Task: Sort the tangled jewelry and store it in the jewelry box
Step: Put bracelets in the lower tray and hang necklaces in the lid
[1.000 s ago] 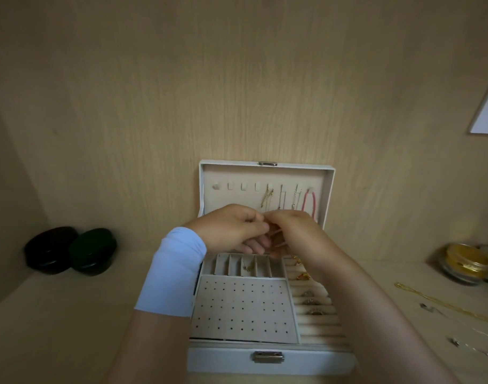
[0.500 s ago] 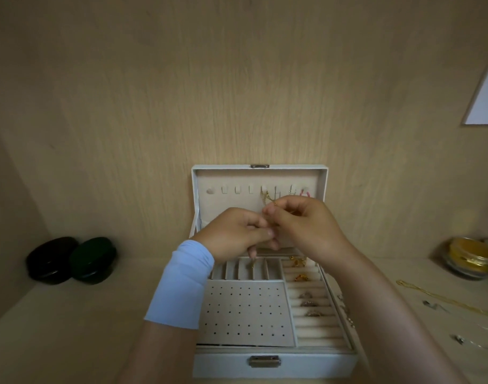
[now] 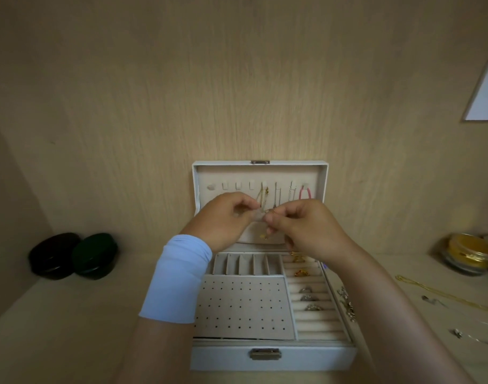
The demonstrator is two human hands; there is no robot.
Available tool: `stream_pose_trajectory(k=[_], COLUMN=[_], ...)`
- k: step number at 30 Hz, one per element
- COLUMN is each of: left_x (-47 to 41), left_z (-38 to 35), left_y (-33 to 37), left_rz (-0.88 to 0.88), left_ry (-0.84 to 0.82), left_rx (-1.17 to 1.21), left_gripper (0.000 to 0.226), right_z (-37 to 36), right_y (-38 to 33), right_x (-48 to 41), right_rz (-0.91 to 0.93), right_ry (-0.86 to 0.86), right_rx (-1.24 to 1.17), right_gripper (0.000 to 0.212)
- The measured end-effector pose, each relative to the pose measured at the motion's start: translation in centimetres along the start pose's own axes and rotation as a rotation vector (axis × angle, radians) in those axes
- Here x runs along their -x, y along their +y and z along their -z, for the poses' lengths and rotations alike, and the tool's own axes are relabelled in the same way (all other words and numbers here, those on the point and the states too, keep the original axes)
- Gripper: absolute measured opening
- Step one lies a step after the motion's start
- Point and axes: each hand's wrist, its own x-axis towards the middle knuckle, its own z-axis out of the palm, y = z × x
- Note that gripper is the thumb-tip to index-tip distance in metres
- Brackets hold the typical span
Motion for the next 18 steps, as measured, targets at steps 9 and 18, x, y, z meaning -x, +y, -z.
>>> stream_pose_trajectory(k=[9, 18], left_x=[0.1, 0.3], left_z=[-1.3, -0.6], left_y=[0.2, 0.2], left_rz=[0.110, 0.122], left_ry=[-0.165, -0.152], left_rx=[-0.487, -0.397], left_gripper=[0.035, 0.021], right_z=[0.9, -0.5], right_y=[-2.2, -1.4], right_x=[-2.4, -3.8], right_rz=[0.076, 0.114], right_ry=[0.026, -0.058], right_rx=[0.250, 0.669], right_gripper=[0.020, 0.015])
